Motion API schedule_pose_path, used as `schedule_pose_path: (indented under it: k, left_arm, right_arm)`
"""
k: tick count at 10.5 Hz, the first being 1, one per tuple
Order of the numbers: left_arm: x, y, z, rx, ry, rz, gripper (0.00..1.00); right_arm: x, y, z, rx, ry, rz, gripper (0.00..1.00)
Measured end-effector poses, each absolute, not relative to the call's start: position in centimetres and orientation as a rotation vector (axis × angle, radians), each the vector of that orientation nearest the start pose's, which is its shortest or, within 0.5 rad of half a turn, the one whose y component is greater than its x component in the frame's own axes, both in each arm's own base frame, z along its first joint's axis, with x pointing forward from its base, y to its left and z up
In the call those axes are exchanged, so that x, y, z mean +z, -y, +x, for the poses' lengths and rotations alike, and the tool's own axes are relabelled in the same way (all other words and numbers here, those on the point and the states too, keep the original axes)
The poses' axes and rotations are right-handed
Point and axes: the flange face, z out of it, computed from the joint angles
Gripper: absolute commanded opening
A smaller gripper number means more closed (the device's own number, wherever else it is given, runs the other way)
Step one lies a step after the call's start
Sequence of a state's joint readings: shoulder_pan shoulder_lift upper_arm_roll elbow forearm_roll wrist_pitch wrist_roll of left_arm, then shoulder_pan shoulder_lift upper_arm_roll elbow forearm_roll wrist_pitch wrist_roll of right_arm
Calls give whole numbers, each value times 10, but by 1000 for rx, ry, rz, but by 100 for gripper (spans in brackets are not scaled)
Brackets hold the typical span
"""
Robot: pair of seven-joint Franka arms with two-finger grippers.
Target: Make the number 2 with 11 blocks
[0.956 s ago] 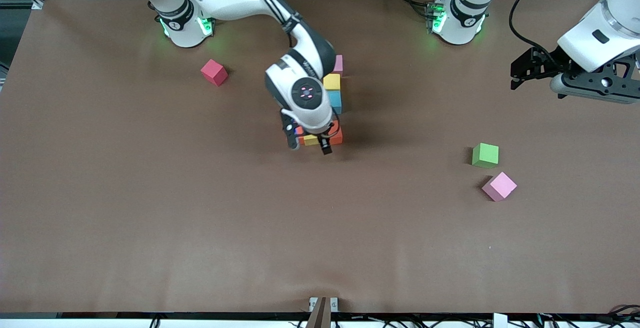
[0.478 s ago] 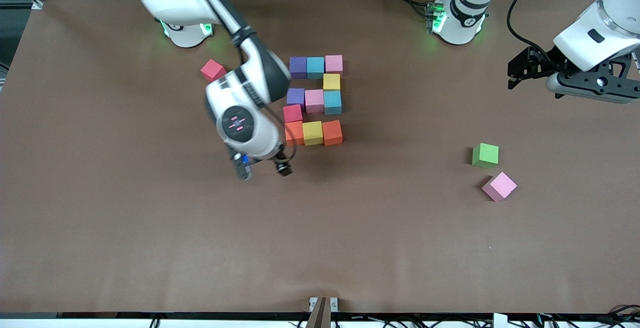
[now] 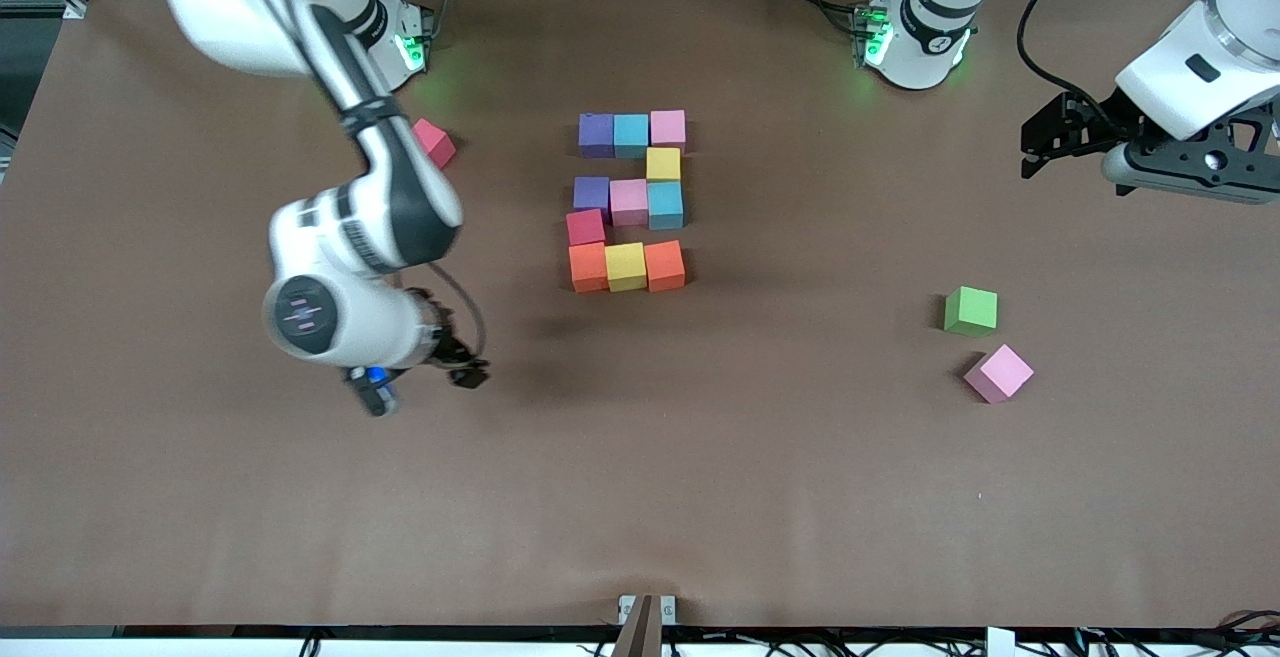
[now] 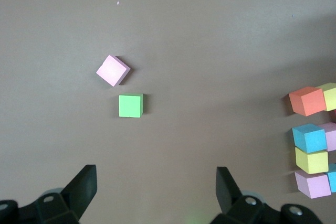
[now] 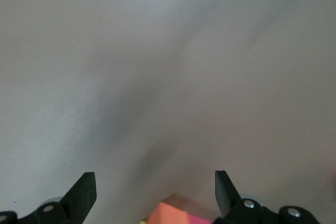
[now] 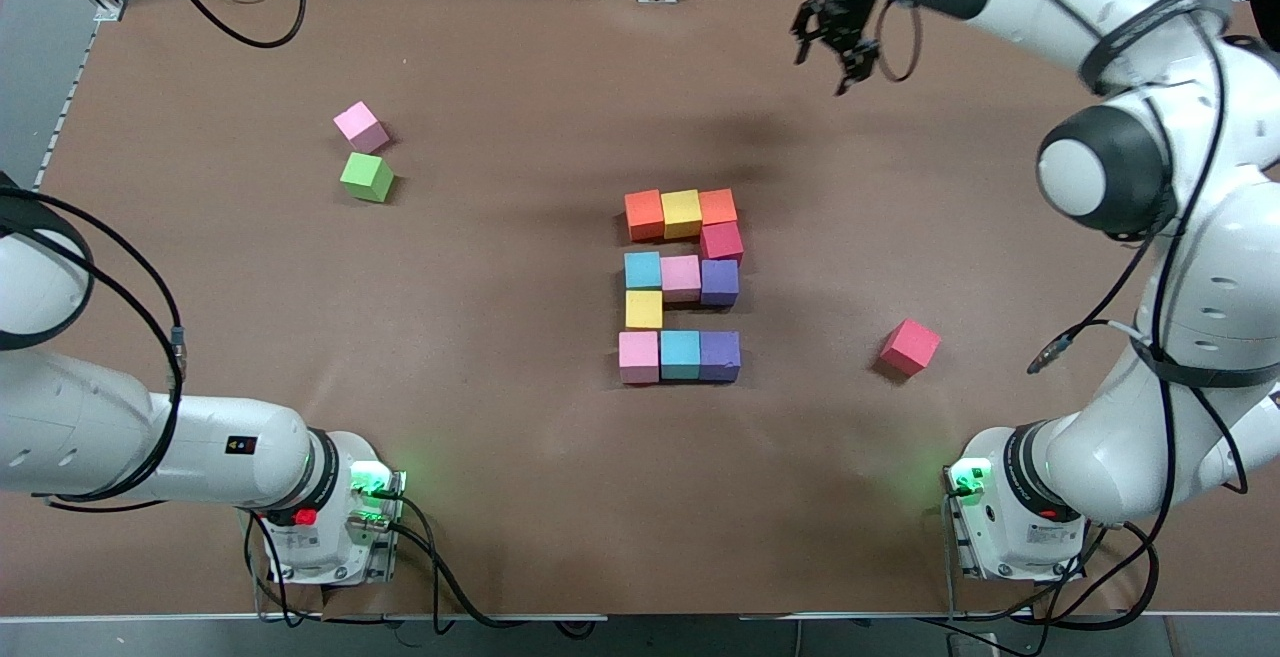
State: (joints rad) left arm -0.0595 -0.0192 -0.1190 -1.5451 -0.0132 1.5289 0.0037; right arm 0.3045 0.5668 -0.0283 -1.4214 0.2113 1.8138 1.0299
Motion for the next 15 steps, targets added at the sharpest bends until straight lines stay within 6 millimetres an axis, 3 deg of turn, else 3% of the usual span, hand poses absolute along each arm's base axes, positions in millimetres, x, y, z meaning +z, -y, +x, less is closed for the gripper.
schedule_pose_path:
  k: [4,6,8,10,11,13,15]
  left_arm:
    - [644,94,536,-3,-226,-3145,100]
    - [643,95,536,-2,-151,-3149,100]
    - [643,95,536,1,-139,-3149,100]
    - [642,94,535,18,-135,-3148,100]
    - [642,94,535,24,-133,-3148,100]
    - [642,93,534,27,-131,-3147,100]
    - [642,93,534,27,-129,-3148,100]
  right_arm:
    - [462,-94,653,318,-526,-2920,100]
    - [504,-62,643,204,-252,-2957,100]
    - [559,-63,624,48,-121,-3103,100]
    - [612,-68,599,-79,-51,-3152,100]
    - [630,-61,588,-97,-10,-3159,100]
    - [644,-48,574,-65,35,-3168,100]
    - [646,-53,568,-30,55,-3171,100]
